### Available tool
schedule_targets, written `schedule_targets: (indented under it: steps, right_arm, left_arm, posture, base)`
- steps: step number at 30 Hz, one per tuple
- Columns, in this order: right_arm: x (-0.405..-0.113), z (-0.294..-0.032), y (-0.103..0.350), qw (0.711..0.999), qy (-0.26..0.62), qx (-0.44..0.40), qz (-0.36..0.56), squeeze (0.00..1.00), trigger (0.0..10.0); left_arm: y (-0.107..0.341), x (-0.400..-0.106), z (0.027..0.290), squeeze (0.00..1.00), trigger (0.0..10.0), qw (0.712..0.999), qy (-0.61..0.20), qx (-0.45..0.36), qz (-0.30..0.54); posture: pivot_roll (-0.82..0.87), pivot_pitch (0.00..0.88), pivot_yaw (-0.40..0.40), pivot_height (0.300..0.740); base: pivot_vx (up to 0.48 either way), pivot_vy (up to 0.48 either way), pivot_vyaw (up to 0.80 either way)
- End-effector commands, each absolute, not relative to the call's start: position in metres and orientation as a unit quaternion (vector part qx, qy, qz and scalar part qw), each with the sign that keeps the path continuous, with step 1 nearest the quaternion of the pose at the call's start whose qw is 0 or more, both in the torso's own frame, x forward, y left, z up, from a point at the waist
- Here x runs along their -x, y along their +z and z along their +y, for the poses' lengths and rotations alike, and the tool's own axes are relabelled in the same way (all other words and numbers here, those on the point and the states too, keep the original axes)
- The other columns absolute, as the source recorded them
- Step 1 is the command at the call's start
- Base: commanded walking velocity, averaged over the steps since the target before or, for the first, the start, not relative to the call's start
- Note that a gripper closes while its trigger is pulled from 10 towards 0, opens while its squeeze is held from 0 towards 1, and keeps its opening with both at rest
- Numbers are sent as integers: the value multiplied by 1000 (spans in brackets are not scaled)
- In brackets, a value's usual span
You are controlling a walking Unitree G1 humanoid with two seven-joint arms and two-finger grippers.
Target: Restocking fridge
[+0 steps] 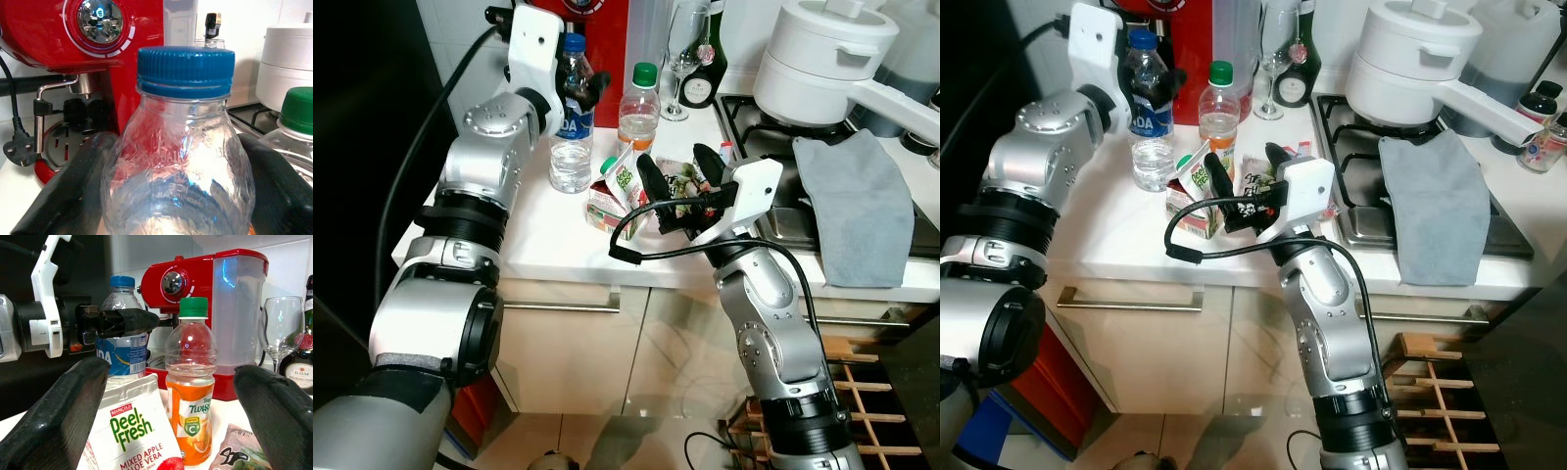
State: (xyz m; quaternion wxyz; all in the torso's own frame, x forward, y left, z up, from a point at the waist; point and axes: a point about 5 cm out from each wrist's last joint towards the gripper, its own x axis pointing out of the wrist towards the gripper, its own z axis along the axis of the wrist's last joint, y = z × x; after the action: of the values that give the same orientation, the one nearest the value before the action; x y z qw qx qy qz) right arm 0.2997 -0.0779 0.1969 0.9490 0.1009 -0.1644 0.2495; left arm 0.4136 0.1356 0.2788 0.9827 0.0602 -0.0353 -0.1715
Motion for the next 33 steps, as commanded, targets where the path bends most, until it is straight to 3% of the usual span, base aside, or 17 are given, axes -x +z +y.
schedule_targets:
  steps: [1,10,18,21,26,31,32,33]
  right_arm:
    - [-301,-79,198,949,250,-103,-162,12,10000]
    - [-304,-80,196,950,249,-102,-156,16,10000]
    - [-308,-90,193,960,206,-107,-159,12,10000]
    - [-310,-95,193,962,192,-108,-164,8,10000]
    - [-323,-111,216,962,127,-88,-226,12,10000]
    - [-324,-120,229,955,102,-99,-259,12,10000]
    - [-326,-127,226,959,80,-107,-252,12,10000]
    - [-326,-129,225,960,73,-109,-249,12,10000]
  left_arm:
    - [267,-415,136,0,0,984,-173,-49,-11]
    - [254,-416,138,0,0,985,-169,-34,-11]
    - [324,-401,137,0,0,960,-149,-109,-210]
    - [331,-398,137,0,0,955,-148,-112,-233]
    - [366,-370,147,0,0,917,-117,-119,-363]
    - [364,-359,149,0,0,906,-85,-120,-397]
    - [354,-358,155,0,8118,913,-49,-112,-390]
    - [350,-359,156,0,8118,915,-41,-113,-385]
  posture:
    - [-26,0,-38,740]
    - [-41,0,-34,740]
    - [-21,0,-34,740]
    - [-21,0,-34,740]
    - [-2,0,-12,740]
    - [2,0,-14,740]
    - [-4,0,-15,740]
    - [-5,0,-15,740]
  base:
    - [0,0,0]
    - [0,0,0]
    - [0,0,0]
    - [0,0,0]
    - [0,0,0]
    - [0,0,0]
    - [0,0,0]
    - [0,0,0]
